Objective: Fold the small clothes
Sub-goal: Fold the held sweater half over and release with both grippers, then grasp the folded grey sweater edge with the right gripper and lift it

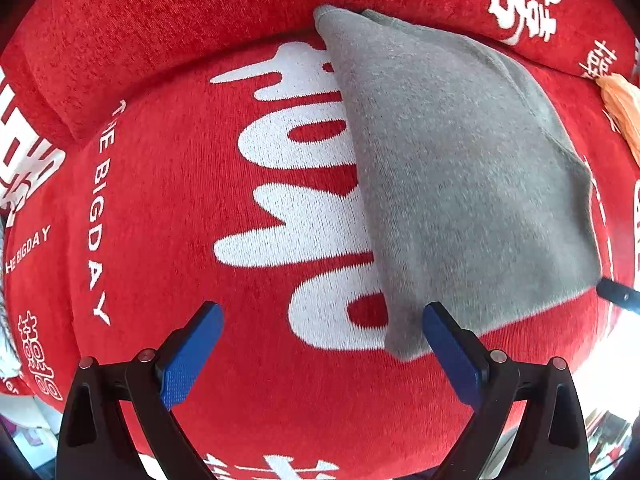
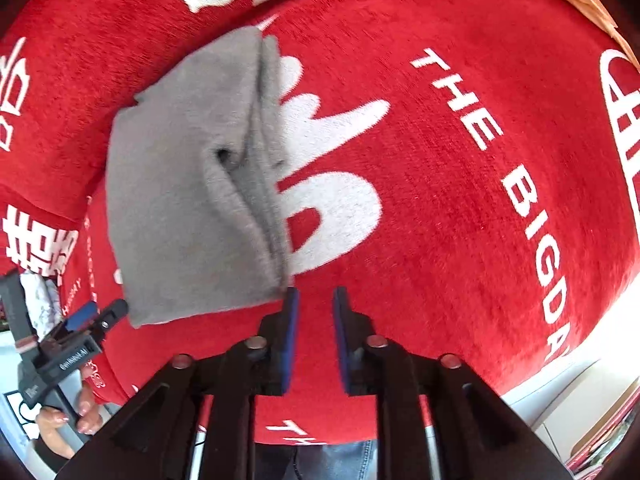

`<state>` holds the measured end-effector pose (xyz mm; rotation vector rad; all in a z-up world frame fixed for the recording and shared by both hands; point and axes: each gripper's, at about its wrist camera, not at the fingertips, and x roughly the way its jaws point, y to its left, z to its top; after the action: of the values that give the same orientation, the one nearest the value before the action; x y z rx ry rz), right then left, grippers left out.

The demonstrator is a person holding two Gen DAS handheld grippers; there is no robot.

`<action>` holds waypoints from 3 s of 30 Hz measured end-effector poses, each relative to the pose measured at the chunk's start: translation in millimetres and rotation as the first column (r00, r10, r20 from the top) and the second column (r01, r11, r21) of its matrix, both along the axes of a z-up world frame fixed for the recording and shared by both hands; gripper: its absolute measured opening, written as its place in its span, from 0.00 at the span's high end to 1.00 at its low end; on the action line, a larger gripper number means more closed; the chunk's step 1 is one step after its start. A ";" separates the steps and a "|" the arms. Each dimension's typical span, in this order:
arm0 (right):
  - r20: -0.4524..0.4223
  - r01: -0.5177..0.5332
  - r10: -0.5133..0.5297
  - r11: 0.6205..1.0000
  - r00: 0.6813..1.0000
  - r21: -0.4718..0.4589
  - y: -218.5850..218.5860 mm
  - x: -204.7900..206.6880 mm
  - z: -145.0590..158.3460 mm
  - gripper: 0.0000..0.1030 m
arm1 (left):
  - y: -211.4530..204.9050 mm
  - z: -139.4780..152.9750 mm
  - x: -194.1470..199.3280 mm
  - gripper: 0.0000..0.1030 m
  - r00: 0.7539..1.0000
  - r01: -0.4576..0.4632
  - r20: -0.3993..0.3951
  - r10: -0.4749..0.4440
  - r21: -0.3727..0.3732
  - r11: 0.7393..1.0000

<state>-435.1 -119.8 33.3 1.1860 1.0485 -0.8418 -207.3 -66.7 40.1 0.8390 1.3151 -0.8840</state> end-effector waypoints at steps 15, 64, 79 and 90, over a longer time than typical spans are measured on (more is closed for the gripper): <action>0.030 -0.030 0.032 0.997 0.999 -0.071 25.9 18.0 22.5 0.36 | 25.7 10.2 22.1 0.01 0.999 -0.036 -0.001 0.036 -0.041 0.999; 0.493 -0.211 0.061 0.944 0.868 0.254 -153.6 33.7 -58.0 0.28 | -116.2 -53.3 71.0 0.01 0.906 -0.166 -0.407 0.118 -0.086 0.982; 0.534 -0.192 0.001 0.934 0.845 0.301 -142.6 67.3 -69.3 0.68 | -120.9 -47.9 55.9 0.23 0.922 -0.135 -0.378 0.085 -0.108 0.985; 0.651 -0.239 -0.003 0.929 0.759 0.283 -102.7 91.6 -12.5 0.69 | -78.6 14.0 73.4 0.48 0.922 -0.118 -0.386 0.031 -0.204 0.972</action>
<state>-343.5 -222.5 20.8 1.5423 0.6917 -0.0911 -133.9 -145.3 54.1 0.4471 1.5362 -1.1502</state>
